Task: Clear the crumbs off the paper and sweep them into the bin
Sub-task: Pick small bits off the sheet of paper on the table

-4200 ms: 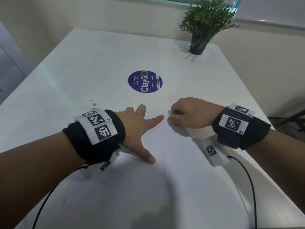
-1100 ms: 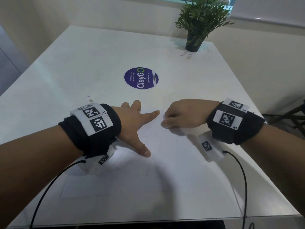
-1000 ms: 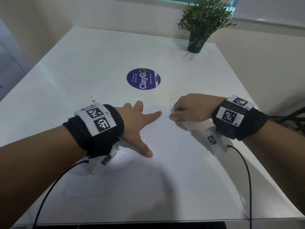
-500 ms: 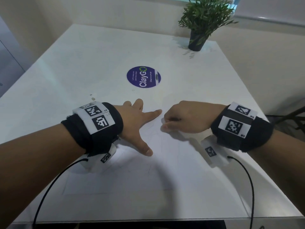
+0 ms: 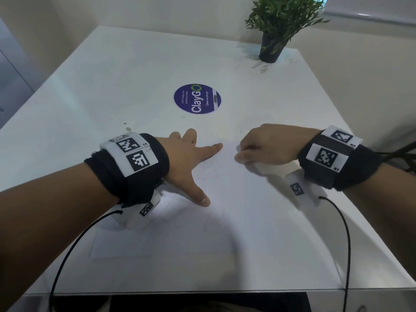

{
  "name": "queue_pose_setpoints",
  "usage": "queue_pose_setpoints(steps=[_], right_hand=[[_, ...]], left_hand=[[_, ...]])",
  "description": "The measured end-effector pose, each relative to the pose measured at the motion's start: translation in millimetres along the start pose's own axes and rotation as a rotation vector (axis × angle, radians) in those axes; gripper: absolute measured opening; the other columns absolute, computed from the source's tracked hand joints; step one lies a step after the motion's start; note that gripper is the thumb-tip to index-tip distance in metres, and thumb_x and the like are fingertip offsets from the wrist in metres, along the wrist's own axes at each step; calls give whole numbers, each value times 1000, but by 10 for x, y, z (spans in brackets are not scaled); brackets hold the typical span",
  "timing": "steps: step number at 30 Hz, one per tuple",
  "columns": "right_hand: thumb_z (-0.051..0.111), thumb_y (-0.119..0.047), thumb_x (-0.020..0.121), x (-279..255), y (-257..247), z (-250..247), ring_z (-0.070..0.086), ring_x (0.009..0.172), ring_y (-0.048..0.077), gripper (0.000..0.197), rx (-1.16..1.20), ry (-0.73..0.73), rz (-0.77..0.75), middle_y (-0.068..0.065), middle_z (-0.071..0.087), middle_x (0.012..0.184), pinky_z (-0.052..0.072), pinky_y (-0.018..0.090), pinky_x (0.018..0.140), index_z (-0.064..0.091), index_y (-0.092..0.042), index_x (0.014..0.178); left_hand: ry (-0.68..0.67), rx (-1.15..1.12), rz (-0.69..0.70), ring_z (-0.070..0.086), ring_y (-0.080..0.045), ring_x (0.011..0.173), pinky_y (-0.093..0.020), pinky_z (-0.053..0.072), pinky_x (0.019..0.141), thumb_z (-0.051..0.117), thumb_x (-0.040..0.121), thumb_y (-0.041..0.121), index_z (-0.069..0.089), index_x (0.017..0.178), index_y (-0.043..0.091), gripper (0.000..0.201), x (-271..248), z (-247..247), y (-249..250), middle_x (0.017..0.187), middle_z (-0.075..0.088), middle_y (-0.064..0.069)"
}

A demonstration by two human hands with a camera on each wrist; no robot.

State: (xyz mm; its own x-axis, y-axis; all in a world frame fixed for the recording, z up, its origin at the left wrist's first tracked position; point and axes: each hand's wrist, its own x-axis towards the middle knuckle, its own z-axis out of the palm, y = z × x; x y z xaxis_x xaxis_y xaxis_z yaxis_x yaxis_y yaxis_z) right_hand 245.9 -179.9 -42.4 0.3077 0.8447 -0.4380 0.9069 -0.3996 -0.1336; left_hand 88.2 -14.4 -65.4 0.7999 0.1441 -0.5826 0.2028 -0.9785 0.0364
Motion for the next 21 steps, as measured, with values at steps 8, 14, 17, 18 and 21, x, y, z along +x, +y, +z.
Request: queue_pose_setpoints(steps=[8, 14, 17, 18, 21], right_hand=[[50, -47, 102, -36, -237, 102, 53, 66, 10, 42, -8, 4, -112, -5, 60, 68, 45, 31, 66, 57, -21, 70], [52, -46, 101, 17, 33, 10, 54, 74, 22, 43, -55, 60, 25, -1, 59, 71, 40, 34, 64, 53, -18, 68], [51, -47, 101, 16, -127, 63, 52, 67, 16, 43, -32, 56, -62, -4, 57, 69, 39, 33, 63, 51, -21, 66], [51, -47, 101, 6, -195, 85, 52, 66, 12, 43, -18, 38, -88, -5, 58, 68, 41, 33, 63, 53, -21, 67], [51, -46, 101, -6, -184, 71, 55, 70, 10, 41, 4, 1, -76, -6, 62, 72, 45, 31, 69, 58, -22, 69]], left_hand=[[19, 1, 0, 26, -21, 107, -51, 48, 94, 61, 43, 98, -21, 144, 62, 135, 4, 25, -6, 114, 17, 4], [1, 9, 0, 25, -21, 106, -51, 48, 94, 58, 39, 100, -22, 144, 61, 138, 23, 21, -22, 114, 17, 4], [14, 16, 8, 26, -21, 108, -51, 48, 95, 60, 43, 99, -21, 145, 60, 136, 19, 20, -15, 114, 16, 4], [15, 17, 9, 28, -22, 110, -51, 48, 96, 60, 44, 98, -21, 145, 60, 136, 16, 21, -13, 114, 16, 4], [12, 15, 6, 28, -23, 110, -51, 48, 96, 60, 44, 99, -22, 145, 61, 136, 10, 21, -16, 115, 17, 4]])
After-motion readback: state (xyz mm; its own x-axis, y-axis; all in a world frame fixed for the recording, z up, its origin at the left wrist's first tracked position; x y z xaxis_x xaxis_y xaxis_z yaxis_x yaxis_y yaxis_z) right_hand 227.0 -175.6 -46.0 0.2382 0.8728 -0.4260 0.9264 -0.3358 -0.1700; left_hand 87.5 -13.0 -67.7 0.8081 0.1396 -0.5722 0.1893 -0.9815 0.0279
